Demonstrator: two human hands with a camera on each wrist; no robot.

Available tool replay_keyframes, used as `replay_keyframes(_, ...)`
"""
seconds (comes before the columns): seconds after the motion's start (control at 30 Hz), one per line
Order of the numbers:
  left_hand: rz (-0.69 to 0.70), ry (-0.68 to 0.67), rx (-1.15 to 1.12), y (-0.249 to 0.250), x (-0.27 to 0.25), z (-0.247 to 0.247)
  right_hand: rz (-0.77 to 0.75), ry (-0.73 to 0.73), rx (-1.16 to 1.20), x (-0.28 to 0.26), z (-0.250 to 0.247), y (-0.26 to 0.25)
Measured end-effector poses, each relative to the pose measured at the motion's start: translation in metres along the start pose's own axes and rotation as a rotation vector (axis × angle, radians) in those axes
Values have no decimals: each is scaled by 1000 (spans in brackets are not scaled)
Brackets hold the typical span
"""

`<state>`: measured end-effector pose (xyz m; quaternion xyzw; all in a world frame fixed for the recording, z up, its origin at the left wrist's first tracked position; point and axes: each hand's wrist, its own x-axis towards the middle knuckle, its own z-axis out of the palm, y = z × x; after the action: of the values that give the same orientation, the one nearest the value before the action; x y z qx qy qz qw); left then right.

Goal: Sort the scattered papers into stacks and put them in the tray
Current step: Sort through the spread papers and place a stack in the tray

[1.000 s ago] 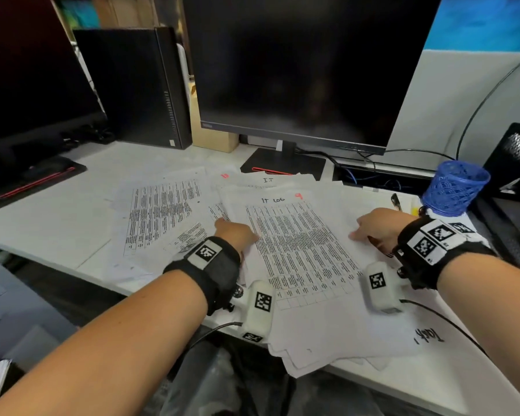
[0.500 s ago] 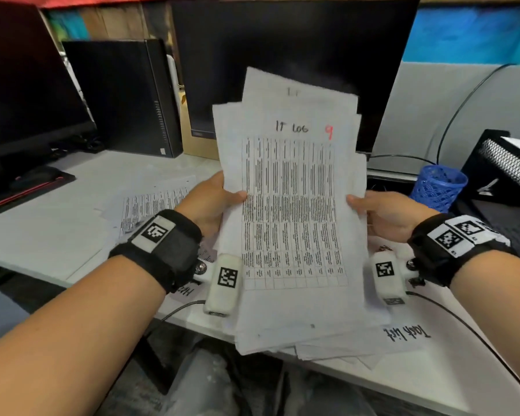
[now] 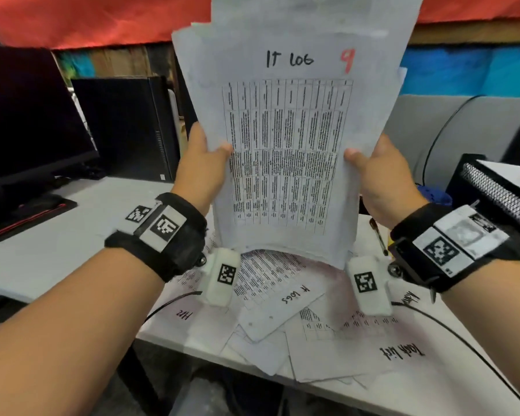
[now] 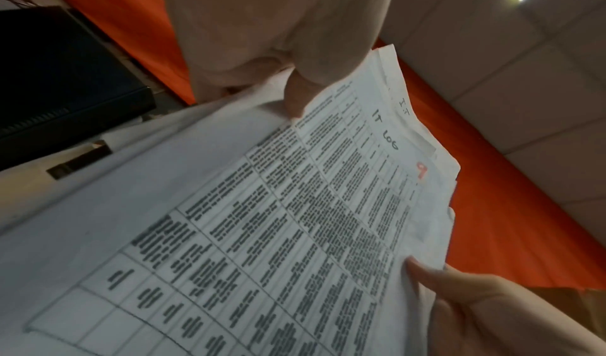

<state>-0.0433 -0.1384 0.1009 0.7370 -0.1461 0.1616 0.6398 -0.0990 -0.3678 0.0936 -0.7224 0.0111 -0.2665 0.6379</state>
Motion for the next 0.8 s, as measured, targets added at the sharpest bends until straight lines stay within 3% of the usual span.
replay_keyframes(0.17, -73, -22, -60, -14, -13, 9, 5, -25, -30, -10, -4, 8)
replay_keyframes(0.3, -120, -66, -77, -19, -13, 14, -58, 53, 7, 2, -6, -14)
replay_keyframes(0.4, -129, -70, -75, -23, -12, 17, -247, 85, -13, 13, -4, -35)
replay_keyframes(0.5, -149, -52, -118, -31, -13, 17, -410, 40, -244, 23, 1, -48)
replay_keyframes(0.63, -168, 16, -174, -44, -16, 18, -323, 71, -384, 37, 7, -48)
replay_keyframes(0.8, -172, 51, -124, -53, -15, 21, -336, 152, -231, 30, 1, -42)
